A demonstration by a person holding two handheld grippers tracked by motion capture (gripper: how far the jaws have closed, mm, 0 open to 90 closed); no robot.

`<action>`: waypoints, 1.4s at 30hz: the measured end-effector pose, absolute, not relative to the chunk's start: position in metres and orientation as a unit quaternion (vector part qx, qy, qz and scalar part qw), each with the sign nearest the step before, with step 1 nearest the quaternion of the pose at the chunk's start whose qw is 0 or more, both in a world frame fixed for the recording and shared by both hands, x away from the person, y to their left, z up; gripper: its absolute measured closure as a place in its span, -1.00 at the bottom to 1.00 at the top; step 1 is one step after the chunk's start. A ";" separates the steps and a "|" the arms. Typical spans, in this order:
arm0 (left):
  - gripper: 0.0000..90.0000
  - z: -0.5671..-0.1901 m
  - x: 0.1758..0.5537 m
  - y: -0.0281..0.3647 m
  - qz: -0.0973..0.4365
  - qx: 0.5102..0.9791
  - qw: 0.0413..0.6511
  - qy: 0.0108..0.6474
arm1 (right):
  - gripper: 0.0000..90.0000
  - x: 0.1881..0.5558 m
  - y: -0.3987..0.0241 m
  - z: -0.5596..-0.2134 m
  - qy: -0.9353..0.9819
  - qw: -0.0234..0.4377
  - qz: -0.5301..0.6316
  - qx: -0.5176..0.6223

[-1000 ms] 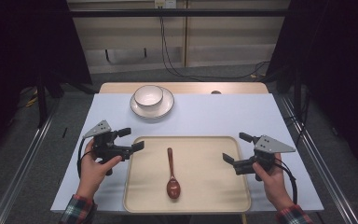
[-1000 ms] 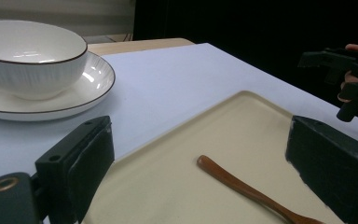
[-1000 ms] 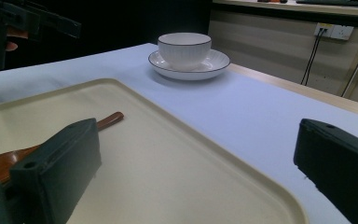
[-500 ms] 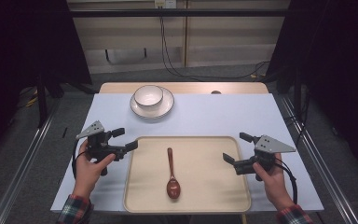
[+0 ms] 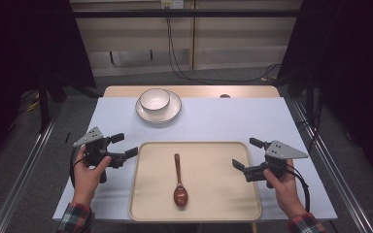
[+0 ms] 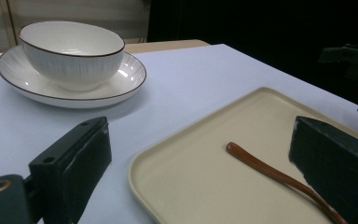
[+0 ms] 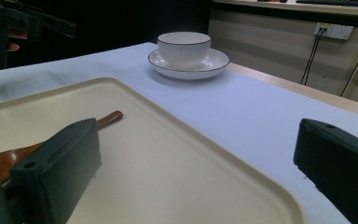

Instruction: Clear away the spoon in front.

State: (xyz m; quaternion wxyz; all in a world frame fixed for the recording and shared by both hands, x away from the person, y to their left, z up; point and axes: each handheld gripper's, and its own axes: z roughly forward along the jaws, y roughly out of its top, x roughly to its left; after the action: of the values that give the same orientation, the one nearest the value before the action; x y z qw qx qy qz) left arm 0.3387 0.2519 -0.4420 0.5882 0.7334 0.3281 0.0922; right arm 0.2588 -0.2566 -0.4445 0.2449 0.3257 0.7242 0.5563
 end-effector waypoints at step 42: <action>-0.87 -0.450 0.338 0.290 0.127 0.738 0.578 0.326 | -1.00 0.260 -0.259 -0.444 0.726 0.245 0.554 0.326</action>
State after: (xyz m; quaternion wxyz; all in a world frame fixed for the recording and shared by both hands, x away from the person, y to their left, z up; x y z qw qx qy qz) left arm 0.3378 0.2900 -0.4499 0.5778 0.7376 0.3256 0.1270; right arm 0.2599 -0.2593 -0.4443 0.2449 0.3261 0.7255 0.5544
